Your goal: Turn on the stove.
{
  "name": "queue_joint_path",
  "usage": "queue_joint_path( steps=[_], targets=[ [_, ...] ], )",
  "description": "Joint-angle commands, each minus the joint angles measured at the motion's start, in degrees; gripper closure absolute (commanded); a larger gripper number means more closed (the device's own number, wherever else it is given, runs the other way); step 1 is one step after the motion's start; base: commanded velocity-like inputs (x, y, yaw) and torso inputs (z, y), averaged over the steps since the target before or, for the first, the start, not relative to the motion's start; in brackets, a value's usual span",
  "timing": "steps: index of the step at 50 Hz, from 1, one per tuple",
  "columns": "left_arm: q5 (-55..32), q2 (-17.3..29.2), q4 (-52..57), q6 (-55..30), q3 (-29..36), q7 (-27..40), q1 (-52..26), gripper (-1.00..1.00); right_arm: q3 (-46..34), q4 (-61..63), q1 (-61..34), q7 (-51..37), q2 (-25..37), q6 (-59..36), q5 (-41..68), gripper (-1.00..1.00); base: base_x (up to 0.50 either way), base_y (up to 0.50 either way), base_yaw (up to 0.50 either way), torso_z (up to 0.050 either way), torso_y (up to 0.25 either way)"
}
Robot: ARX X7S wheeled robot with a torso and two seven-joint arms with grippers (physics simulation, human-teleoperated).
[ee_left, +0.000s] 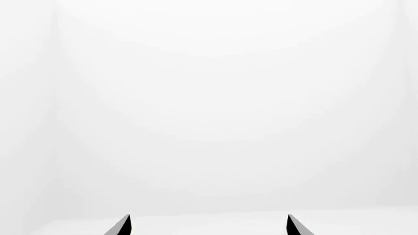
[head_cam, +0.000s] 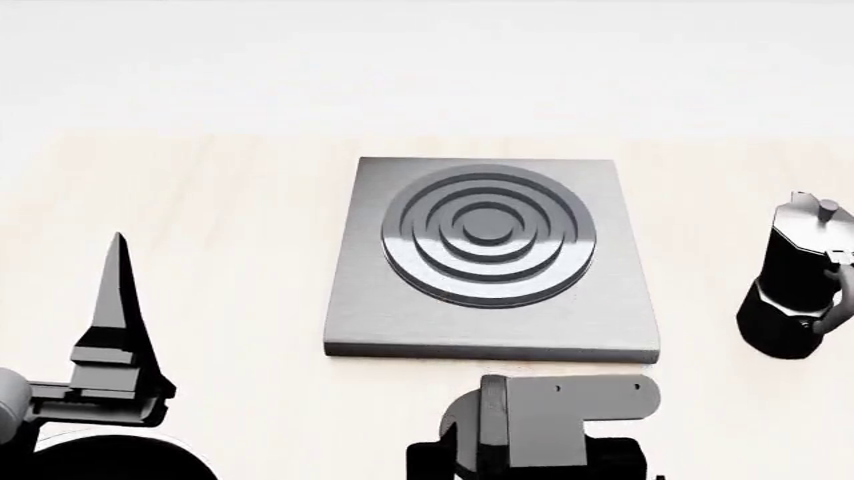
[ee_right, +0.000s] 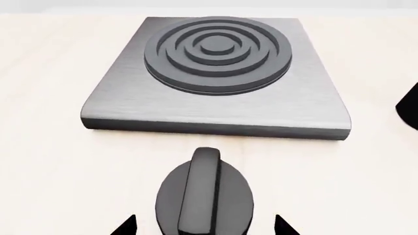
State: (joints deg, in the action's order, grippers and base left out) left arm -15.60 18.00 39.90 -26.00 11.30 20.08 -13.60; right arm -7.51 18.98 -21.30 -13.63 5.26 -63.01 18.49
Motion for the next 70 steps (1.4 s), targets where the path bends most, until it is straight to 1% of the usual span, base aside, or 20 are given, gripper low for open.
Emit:
queue_joint_path(
  steps=[1,23,51,70],
  targets=[
    [-0.2,0.2,0.0,0.1,0.2,0.2,0.0,-1.00,0.5,-2.4,-0.5,-0.1,0.1,0.7,1.0,-1.00,0.00,0.00,0.00,0.000,0.000],
    [-0.7,0.8,0.2,0.3,0.2,0.6,0.2,-1.00,-0.7,-7.5,-1.8,-0.1,0.8,3.7,1.5,-1.00,0.00,0.00,0.00,0.000,0.000],
    [-1.2,1.1,-0.1,0.4,0.3,1.3,-0.2,-1.00,-2.8,-15.9,-5.8,1.1,1.6,5.7,2.0,-1.00,0.00,0.00,0.00,0.000,0.000],
    [-1.1,1.4,-0.5,0.8,0.8,1.6,-0.3,-1.00,-3.2,-19.8,-6.1,1.6,1.8,7.9,2.8,-1.00,0.00,0.00,0.00,0.000,0.000]
  ],
)
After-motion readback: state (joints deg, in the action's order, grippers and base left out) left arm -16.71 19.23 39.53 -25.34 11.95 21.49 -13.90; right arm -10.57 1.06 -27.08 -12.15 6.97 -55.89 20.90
